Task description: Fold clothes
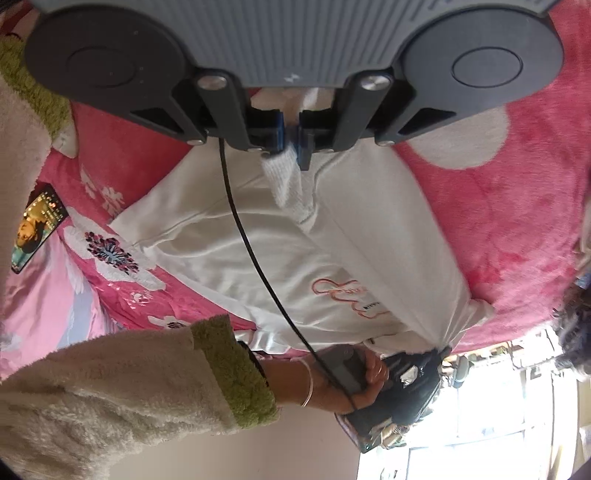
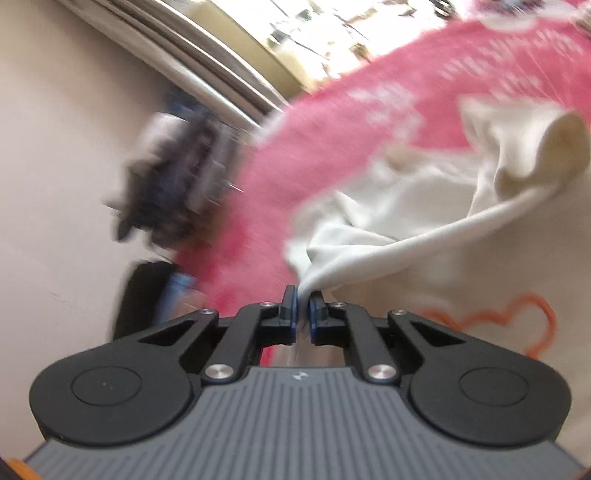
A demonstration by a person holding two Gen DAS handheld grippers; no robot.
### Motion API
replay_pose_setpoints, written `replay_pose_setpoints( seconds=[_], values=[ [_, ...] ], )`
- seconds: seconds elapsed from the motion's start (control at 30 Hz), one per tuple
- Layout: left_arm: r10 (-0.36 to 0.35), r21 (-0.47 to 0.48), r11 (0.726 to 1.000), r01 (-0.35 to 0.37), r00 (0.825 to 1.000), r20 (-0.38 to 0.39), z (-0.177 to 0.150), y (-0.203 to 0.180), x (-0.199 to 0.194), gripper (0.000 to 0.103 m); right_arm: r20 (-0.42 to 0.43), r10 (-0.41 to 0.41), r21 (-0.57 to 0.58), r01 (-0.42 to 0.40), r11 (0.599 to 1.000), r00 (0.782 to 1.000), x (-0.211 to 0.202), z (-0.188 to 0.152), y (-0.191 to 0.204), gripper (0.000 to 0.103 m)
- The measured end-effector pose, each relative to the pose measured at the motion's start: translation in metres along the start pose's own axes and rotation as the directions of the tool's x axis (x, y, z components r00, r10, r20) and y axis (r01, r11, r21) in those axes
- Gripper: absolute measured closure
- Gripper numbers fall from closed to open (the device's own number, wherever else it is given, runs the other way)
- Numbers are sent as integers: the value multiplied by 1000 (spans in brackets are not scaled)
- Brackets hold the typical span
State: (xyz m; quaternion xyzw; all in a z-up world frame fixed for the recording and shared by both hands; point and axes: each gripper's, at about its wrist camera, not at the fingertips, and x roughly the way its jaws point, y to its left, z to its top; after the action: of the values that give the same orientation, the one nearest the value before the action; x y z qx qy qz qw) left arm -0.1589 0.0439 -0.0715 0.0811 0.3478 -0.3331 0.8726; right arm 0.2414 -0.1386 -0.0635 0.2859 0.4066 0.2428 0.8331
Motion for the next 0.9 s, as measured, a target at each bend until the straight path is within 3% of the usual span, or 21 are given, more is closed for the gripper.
replay_pose_setpoints(
  seconds=[0.17, 0.37, 0.6, 0.9],
  values=[
    [68, -52, 996, -68, 998, -1, -2, 9, -16, 96, -5, 67, -72, -67, 995, 998, 11, 9, 29, 99],
    [131, -213, 968, -134, 991, -28, -13, 29, -31, 97, -41, 85, -181, -91, 979, 996, 50, -2, 70, 99],
    [131, -429, 888, -164, 986, -105, -38, 62, -37, 97, -121, 19, -335, -59, 940, 993, 110, -35, 114, 99],
    [56, -595, 788, -156, 982, -182, -68, 86, -28, 98, -162, -81, -432, 3, 902, 984, 161, -71, 119, 99]
  ],
)
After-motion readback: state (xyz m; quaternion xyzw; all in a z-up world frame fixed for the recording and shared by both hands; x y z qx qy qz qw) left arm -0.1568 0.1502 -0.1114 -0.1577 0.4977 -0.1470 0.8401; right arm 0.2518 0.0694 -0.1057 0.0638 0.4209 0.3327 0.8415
